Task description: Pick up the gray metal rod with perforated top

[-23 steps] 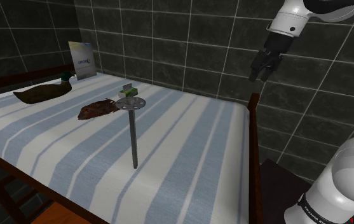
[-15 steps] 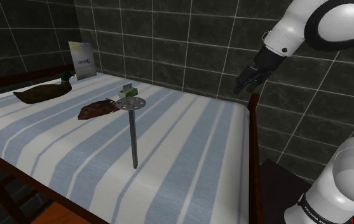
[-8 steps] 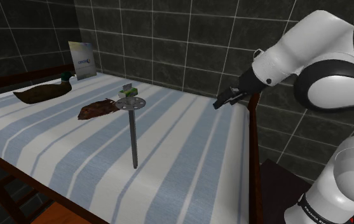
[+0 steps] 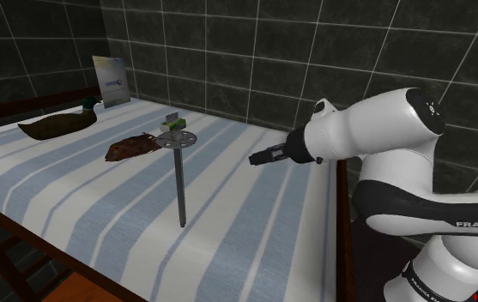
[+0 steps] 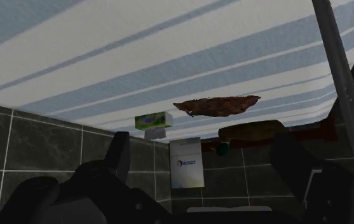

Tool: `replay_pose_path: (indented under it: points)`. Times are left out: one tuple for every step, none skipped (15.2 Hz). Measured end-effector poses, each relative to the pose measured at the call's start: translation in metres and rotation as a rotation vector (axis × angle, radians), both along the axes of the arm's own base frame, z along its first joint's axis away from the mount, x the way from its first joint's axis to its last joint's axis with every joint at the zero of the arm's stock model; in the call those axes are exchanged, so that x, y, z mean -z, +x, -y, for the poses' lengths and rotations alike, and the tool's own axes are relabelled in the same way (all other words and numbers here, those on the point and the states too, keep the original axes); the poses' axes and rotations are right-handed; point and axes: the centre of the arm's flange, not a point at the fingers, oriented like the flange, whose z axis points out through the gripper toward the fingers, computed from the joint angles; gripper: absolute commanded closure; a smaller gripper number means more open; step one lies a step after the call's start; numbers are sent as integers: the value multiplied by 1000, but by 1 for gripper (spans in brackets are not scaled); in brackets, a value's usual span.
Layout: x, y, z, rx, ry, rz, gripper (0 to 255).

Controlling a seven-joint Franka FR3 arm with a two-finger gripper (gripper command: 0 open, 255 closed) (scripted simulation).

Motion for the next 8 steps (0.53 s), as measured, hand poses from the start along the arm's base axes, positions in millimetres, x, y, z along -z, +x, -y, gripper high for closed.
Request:
replay_pose_path:
  points:
    - [7, 1, -11, 2, -4, 39, 0]
    - [15, 3, -24, 4, -9, 77, 0]
    - [25, 8, -36, 5, -12, 114, 0]
    - [32, 10, -45, 7, -15, 152, 0]
    - [41, 15, -58, 7, -19, 189, 0]
    - [50, 20, -68, 9, -23, 226, 0]
    - [58, 22, -79, 10, -27, 264, 0]
    - [65, 28, -90, 11, -31, 301, 0]
